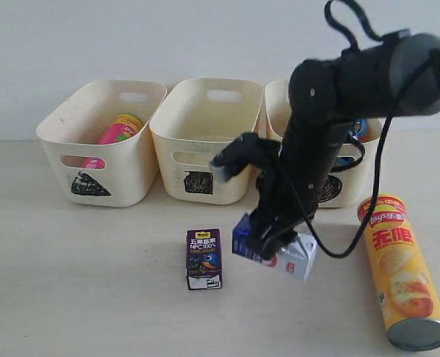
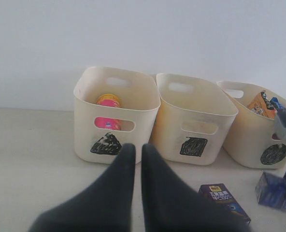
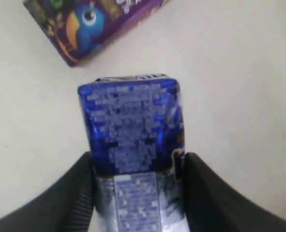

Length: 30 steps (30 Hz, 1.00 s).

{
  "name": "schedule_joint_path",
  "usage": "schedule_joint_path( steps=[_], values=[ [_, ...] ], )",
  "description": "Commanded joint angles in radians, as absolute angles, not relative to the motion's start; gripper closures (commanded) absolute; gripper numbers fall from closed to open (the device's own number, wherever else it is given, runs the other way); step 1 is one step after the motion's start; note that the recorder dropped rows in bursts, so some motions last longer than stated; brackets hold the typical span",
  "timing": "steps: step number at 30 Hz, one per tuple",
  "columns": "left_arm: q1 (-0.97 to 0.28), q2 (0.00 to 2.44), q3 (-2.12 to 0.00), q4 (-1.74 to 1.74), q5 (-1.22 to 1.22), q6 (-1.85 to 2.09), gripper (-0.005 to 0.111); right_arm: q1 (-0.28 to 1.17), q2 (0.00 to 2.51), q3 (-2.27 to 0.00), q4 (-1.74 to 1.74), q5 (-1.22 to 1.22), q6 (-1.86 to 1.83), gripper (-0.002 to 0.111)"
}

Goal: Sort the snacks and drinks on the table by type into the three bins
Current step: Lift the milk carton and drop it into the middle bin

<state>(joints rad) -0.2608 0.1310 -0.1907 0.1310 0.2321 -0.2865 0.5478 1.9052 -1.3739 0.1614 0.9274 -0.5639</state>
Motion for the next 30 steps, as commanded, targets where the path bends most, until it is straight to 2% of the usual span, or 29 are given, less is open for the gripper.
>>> schedule_joint_path(
  steps=[1, 10, 30],
  values=[
    [-0.26, 0.136, -0.189, 0.119, 0.232, -0.283, 0.102, 0.547, 1.799, -1.473, 0.158, 0.973, -0.508, 0.108],
    [-0.26, 0.136, -0.189, 0.119, 0.232, -0.283, 0.102, 0.547, 1.758, -1.683, 0.158, 0.938, -0.353, 0.108],
    [-0.26, 0.136, -0.189, 0.119, 0.232, -0.283, 0.102, 0.547, 1.98, -1.747, 0.176, 0.352, -0.191, 0.108]
  ],
)
